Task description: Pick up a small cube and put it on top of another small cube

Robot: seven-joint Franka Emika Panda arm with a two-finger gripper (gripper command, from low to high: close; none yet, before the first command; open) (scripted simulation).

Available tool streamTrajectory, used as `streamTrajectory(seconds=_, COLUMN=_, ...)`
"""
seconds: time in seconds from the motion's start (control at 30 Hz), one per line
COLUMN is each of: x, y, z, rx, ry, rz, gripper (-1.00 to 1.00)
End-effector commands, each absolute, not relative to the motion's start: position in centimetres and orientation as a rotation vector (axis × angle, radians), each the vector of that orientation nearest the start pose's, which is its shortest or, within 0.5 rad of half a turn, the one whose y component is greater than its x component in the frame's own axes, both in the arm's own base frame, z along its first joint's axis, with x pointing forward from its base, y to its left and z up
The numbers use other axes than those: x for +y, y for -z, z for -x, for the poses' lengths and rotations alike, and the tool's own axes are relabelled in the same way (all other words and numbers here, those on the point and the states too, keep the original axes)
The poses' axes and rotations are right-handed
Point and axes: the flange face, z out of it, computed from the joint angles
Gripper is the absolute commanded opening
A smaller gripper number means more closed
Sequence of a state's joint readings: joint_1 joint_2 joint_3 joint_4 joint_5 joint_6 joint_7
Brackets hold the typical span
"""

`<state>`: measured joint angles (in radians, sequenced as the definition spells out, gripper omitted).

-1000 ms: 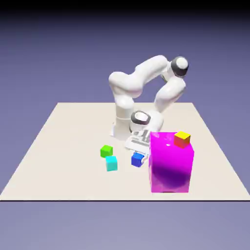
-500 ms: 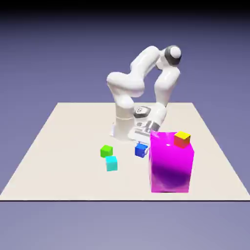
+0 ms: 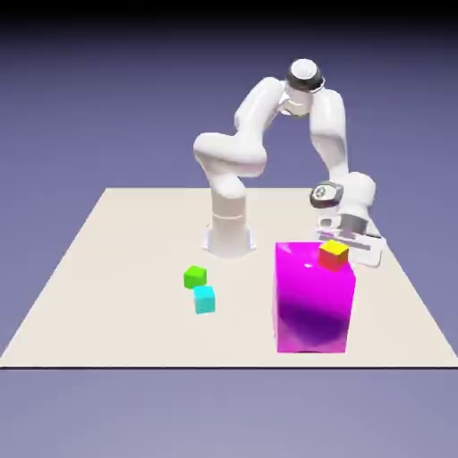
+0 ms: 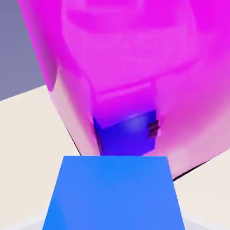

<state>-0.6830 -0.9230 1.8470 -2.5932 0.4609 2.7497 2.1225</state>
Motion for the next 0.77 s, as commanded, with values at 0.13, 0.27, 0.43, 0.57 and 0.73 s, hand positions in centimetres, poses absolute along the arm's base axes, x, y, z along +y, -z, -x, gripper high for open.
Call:
streamTrajectory(seconds=0.13, x=36.9, y=-27.8, z=-30.4, rx=1.773, ry=1.134, rz=2.204, gripper=-1.00)
streamTrajectory(seconds=0.27, x=36.4, y=-34.0, z=-33.5, rx=1.841, ry=1.276, rz=2.118, gripper=-1.00)
streamTrajectory(seconds=0.43, x=32.9, y=-39.7, z=-36.9, rx=1.971, ry=1.509, rz=1.939, gripper=-1.00)
streamTrajectory(seconds=0.57, x=30.6, y=-36.0, z=-39.3, rx=1.971, ry=1.510, rz=1.938, gripper=-1.00)
streamTrajectory(seconds=0.73, x=31.6, y=-37.5, z=-38.3, rx=1.970, ry=1.511, rz=1.938, gripper=1.00)
